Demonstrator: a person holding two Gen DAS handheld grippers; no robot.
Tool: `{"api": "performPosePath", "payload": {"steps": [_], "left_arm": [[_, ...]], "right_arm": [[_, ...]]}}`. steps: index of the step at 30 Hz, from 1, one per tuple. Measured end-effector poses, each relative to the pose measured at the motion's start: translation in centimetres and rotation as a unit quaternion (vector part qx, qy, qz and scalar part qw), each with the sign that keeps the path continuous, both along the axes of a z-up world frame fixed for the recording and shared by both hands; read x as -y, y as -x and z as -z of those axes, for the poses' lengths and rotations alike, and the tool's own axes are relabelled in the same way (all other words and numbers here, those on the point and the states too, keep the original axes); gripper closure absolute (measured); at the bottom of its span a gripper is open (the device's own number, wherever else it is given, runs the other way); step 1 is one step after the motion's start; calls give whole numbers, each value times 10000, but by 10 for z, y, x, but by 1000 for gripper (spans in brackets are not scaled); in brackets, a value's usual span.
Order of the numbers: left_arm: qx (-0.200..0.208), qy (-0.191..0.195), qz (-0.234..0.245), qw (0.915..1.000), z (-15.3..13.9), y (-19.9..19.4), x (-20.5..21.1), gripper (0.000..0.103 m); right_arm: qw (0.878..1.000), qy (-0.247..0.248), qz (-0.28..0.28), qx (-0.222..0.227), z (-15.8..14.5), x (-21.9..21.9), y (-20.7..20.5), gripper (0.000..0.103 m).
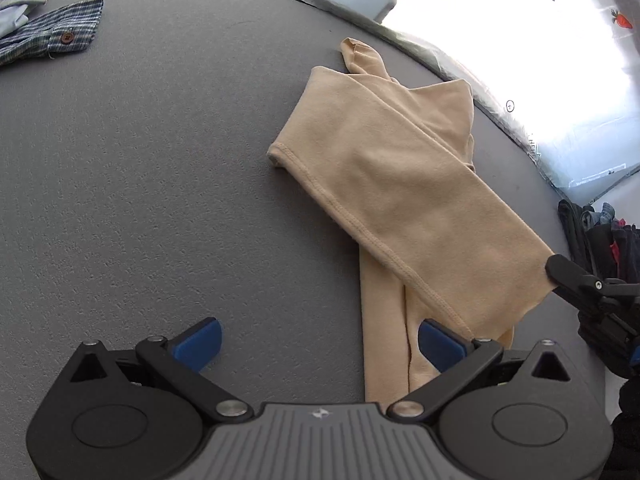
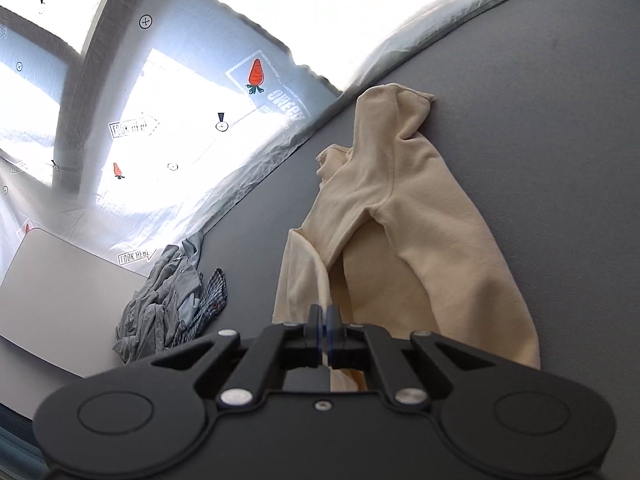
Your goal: Fold clothes
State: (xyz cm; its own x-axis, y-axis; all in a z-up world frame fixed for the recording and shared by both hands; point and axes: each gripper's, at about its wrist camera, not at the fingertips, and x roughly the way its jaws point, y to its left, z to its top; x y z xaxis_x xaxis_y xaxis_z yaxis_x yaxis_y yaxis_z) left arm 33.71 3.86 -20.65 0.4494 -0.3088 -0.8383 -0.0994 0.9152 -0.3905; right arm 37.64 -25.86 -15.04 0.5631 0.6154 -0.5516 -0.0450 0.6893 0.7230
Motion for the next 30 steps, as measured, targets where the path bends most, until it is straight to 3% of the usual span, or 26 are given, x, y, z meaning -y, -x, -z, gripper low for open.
{"api": "performPosePath", "payload": {"steps": [3, 5, 7, 16, 22, 28, 30], "left_arm": [[87, -915, 358, 9951, 0, 4, 30, 0], [111, -1722, 689, 9826, 5, 8, 57, 0], [209, -1944, 584, 9790, 7, 14, 67, 0], [92, -1902, 258, 9814, 6, 18, 64, 0], [118, -1860, 527, 9811, 6, 49, 66, 0], [133, -1904, 494, 9804, 8, 72, 66, 0], [144, -1914, 478, 9802, 9, 73, 66, 0]], "right_arm": [[9997, -79, 231, -65, -1, 22, 23, 101], [9991, -160, 377, -147, 1, 37, 43, 101], [9982, -267, 482, -254, 5, 48, 60, 101], [9886, -646, 1008, -912, 36, 85, 114, 101], [9810, -757, 1180, -1343, 56, 93, 133, 101], [9695, -1102, 1292, -1768, 73, 99, 146, 101], [9694, -988, 1214, -1889, 77, 97, 148, 101]]}}
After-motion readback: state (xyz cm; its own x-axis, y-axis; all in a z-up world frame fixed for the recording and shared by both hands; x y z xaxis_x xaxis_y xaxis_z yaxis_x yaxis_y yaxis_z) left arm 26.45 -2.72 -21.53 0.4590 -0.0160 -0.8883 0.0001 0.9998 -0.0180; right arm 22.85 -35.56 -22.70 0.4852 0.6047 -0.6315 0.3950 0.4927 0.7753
